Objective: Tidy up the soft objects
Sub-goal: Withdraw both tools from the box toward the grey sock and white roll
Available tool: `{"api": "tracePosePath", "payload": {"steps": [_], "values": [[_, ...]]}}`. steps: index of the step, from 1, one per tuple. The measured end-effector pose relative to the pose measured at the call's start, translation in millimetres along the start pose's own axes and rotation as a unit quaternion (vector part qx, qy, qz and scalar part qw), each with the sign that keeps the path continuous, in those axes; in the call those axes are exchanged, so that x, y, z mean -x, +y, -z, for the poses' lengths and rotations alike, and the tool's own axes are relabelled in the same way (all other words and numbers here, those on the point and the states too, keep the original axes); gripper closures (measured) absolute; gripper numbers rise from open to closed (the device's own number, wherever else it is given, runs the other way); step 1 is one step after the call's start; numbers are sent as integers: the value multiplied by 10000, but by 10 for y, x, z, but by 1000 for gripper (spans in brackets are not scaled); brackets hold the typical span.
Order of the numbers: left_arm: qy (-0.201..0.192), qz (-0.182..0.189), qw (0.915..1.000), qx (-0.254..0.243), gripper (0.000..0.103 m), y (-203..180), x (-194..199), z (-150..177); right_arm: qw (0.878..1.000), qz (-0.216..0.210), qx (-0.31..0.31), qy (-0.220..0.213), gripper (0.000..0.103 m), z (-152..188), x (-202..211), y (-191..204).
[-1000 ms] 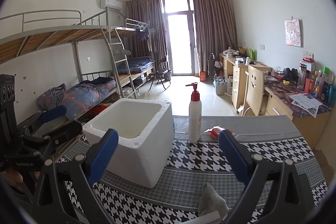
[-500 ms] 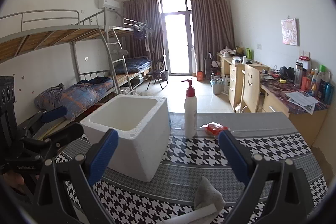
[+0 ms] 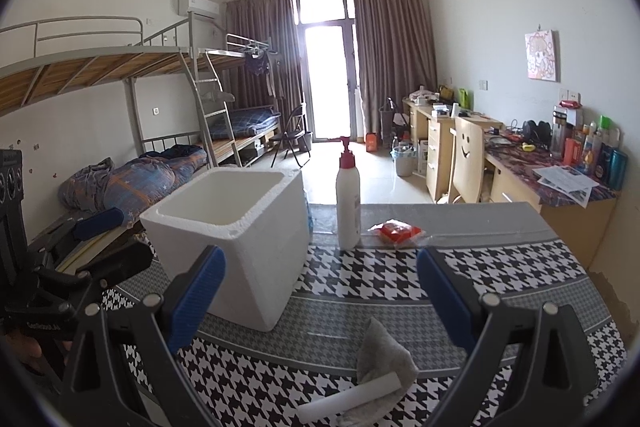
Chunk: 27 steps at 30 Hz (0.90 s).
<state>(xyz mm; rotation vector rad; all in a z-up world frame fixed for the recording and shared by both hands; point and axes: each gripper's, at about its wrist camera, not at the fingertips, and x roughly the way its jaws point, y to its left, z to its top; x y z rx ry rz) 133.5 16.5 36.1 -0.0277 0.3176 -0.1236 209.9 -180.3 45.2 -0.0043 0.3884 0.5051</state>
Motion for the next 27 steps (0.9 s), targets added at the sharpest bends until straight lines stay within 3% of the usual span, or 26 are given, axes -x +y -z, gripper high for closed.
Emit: {"api": "tracePosePath", "payload": {"steps": [27], "values": [[364, 644, 9972, -83, 1, -237, -102, 228, 9985, 458, -304, 64, 5, 263, 169, -176]]}}
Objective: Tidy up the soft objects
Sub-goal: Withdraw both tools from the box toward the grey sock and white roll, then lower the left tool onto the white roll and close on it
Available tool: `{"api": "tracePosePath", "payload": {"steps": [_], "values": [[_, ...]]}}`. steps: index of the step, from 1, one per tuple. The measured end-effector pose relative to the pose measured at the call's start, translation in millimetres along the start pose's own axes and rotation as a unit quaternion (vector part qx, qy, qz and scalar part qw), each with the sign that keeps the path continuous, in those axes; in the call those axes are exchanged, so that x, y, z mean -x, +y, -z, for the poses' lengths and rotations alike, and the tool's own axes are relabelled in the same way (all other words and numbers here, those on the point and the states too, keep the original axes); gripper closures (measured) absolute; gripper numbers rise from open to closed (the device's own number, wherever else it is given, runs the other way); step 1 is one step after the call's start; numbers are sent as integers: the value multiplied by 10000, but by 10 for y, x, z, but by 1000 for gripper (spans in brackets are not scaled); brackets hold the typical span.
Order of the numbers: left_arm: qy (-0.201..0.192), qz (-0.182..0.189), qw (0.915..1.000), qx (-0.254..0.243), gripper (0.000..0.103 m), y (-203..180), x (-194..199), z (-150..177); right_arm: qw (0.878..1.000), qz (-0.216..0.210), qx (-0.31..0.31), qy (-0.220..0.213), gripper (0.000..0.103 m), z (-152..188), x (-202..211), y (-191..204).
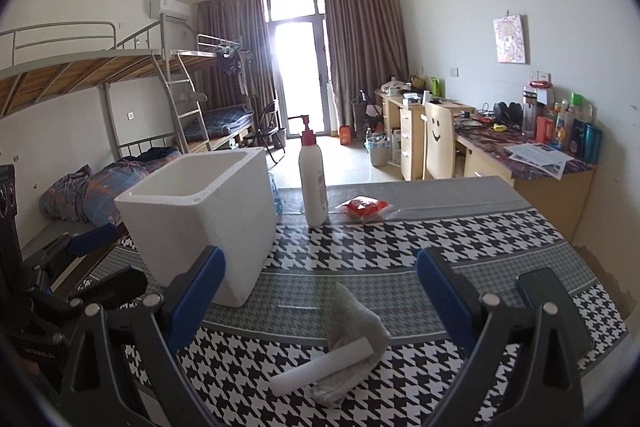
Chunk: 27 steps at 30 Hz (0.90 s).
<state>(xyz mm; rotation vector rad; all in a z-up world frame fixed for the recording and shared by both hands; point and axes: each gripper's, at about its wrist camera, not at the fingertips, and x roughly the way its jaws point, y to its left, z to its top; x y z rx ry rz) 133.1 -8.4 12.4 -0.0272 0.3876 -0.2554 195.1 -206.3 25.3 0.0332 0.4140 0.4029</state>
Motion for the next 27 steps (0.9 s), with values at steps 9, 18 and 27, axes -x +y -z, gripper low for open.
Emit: {"api": "tracePosePath", "payload": {"steps": [9, 18, 27], "values": [[205, 225, 9995, -52, 1, -119, -100, 70, 9998, 173, -112, 74, 5, 82, 23, -102], [399, 352, 9985, -137, 1, -251, -193, 136, 9993, 275, -210, 132, 5, 136, 14, -216], [701, 545, 9958, -231, 1, -368, -367, 223, 9987, 344, -300, 218, 5, 214, 23, -285]]}}
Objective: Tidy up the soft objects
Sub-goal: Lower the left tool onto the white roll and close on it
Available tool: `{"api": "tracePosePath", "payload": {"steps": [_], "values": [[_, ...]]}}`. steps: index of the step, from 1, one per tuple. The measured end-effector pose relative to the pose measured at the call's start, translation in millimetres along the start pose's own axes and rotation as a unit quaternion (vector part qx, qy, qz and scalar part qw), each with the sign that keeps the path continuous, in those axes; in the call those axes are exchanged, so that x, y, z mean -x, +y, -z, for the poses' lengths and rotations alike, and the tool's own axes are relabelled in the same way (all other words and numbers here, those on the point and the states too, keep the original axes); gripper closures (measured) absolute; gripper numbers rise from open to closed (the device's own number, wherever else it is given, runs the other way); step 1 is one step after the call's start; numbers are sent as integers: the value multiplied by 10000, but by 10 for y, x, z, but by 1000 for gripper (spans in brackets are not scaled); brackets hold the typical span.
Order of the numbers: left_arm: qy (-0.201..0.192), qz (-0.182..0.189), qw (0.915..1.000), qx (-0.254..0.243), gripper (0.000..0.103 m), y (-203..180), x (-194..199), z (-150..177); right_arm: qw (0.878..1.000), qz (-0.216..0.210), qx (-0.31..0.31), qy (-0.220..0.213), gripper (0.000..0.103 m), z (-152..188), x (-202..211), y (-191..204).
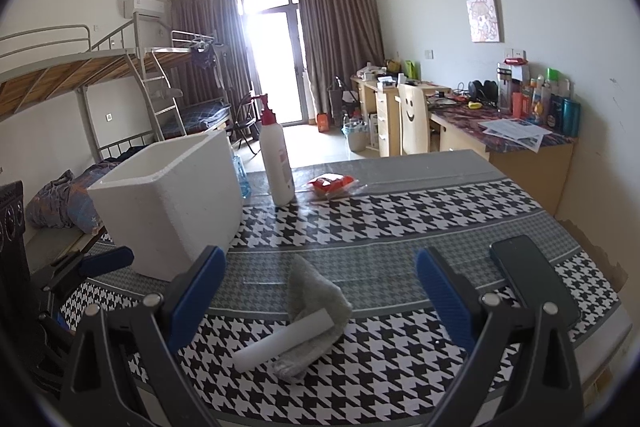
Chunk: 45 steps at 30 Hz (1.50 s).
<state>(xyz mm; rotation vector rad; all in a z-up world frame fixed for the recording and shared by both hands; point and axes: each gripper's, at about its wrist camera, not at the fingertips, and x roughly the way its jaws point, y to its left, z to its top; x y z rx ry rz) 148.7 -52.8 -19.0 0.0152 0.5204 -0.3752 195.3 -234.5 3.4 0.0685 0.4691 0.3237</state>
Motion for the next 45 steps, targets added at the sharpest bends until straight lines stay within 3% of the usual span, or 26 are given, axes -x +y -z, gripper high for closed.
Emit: {"api": "tracePosePath", "payload": {"steps": [11, 20, 24, 32, 42, 45], "values": [[390, 189, 9990, -68, 1, -67, -280, 85, 9997, 97, -121, 180, 5, 76, -69, -110], [712, 326, 9969, -95, 7, -98, -502, 150, 9992, 134, -222, 314, 5, 115, -149, -190], [937, 390, 9948, -94, 18, -100, -619, 198, 9989, 139, -263, 360, 5, 135, -178, -226], [1126, 445, 9924, -233, 28, -162, -707, 254, 9983, 123, -351, 455, 5, 169, -231, -277], [1514, 369, 9873, -301, 55, -175, -865, 356, 9976, 67, -424, 543, 5, 204, -277, -310], [1567, 410, 9861, -369, 55, -207, -881, 384, 9975, 6, -438, 554, 5, 201, -292, -308]]}}
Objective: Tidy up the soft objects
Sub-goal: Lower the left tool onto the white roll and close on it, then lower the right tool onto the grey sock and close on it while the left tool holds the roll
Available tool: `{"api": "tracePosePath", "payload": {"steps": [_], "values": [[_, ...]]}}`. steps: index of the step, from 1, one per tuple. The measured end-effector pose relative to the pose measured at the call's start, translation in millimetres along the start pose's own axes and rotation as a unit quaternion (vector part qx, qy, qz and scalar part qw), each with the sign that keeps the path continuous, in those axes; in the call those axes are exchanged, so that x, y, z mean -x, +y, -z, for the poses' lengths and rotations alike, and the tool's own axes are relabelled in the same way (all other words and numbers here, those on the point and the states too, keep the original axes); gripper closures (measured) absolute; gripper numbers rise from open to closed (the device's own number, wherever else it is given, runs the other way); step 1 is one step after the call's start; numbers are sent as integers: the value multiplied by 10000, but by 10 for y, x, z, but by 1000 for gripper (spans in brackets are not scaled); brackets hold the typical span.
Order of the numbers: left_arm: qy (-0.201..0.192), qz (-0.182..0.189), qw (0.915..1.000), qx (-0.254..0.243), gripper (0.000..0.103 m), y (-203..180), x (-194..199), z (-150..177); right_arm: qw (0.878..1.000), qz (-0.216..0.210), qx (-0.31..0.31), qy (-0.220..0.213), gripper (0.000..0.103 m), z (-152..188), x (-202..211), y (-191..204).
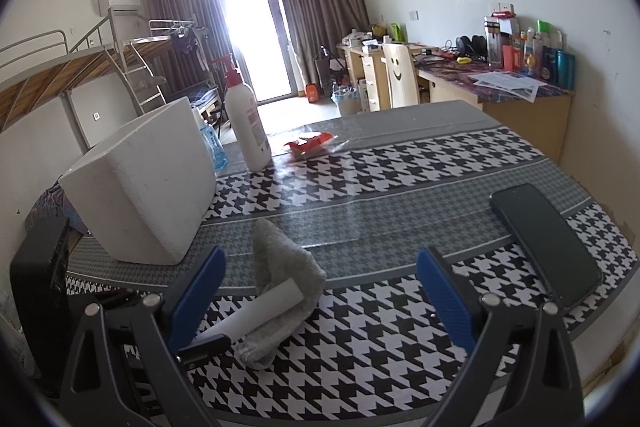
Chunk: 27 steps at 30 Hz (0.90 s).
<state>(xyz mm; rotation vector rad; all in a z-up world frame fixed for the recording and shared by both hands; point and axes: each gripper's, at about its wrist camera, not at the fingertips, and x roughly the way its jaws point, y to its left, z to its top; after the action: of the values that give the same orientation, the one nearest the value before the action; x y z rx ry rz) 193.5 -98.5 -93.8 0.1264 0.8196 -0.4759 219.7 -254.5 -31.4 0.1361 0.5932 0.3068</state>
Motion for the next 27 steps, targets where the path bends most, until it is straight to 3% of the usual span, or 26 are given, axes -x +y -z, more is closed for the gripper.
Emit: {"api": "tracePosePath", "payload": {"steps": [10, 17, 27], "values": [[142, -114, 9998, -93, 63, -30, -103, 23, 10000, -41, -58, 60, 5, 42, -43, -44], [193, -143, 9997, -106, 77, -50, -160, 9, 9999, -65, -73, 72, 5, 67, -45, -72], [-27, -87, 10000, 15, 84, -19, -47, -14, 9999, -47, -147, 52, 5, 64, -1, -128]]}}
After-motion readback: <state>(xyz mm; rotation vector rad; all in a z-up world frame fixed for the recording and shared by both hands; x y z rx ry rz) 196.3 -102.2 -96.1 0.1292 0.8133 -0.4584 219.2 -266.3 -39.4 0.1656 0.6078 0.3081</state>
